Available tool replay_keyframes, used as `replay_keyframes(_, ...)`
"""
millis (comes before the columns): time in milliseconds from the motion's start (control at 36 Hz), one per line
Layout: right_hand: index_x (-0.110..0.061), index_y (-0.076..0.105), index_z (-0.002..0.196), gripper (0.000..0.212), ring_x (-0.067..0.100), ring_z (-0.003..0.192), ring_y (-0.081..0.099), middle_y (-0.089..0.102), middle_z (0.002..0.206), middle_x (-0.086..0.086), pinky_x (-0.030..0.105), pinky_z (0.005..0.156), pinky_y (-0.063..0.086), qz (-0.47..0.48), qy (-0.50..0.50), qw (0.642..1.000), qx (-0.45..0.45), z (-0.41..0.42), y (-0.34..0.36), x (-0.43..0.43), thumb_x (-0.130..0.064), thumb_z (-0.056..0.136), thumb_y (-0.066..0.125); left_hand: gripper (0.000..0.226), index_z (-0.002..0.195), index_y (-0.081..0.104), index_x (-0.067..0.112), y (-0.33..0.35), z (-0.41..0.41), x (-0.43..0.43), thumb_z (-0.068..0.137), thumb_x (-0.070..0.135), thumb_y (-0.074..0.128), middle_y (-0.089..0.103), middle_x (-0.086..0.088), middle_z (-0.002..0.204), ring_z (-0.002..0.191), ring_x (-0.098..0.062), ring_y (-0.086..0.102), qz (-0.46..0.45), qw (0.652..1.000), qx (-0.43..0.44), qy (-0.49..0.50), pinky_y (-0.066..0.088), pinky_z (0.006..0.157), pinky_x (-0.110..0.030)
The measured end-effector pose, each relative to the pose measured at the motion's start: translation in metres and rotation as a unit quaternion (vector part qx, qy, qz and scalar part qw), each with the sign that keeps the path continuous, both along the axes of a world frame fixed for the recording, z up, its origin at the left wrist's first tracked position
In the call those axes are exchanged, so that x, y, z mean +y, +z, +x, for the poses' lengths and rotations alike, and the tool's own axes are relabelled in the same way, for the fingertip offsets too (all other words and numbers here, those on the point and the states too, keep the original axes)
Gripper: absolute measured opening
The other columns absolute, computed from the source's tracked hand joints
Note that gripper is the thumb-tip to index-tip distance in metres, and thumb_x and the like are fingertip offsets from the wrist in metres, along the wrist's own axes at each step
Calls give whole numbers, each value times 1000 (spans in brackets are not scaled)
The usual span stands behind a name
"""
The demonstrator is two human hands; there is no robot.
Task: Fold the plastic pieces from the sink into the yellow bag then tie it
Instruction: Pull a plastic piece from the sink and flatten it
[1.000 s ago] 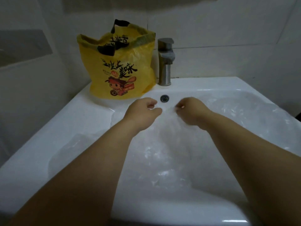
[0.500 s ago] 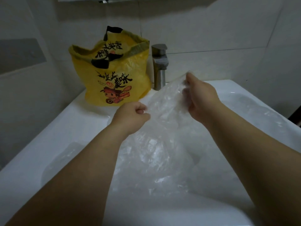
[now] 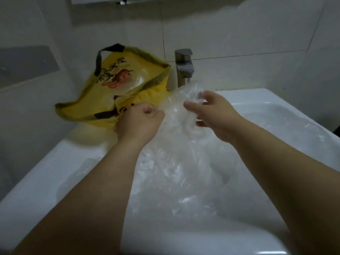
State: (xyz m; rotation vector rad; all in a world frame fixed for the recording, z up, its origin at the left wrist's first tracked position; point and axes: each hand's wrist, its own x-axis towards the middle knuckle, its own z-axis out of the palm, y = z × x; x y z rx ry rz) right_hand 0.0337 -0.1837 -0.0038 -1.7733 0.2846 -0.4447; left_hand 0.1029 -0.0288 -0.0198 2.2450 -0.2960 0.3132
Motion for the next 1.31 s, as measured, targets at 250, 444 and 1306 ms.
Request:
replay_keyframes(250, -18, 32, 145, 63, 23, 101, 54, 48, 132, 8, 28, 73, 51, -129, -79, 988, -7, 2, -7, 11, -9, 88, 57, 36, 47, 46, 24, 3, -3, 18, 81, 34, 53, 52, 7, 57, 92, -27, 56, 68, 989, -112, 75, -3, 117, -58)
replay_keyframes(444, -22, 36, 141, 62, 27, 131, 34, 38, 141, 6, 40, 102, 26, -385, -181, 904, -42, 19, 21, 32, -29, 85, 61, 17, 82, 70, 35, 29, 29, 32, 88, 27, 56, 65, 10, 110, 121, -18, 48, 114, 979, -164, -27, -3, 118, -57)
replay_keyframes(1306, -20, 30, 140, 42, 29, 136, 31, 28, 150, 8, 36, 107, 30, -197, -116, 973, 34, 165, -9, 36, -26, 99, 38, 124, 151, -21, 23, 9, 161, 18, 76, 57, 72, 7, -12, 160, 147, -28, 13, -131, 991, 39, -7, 20, 117, -42)
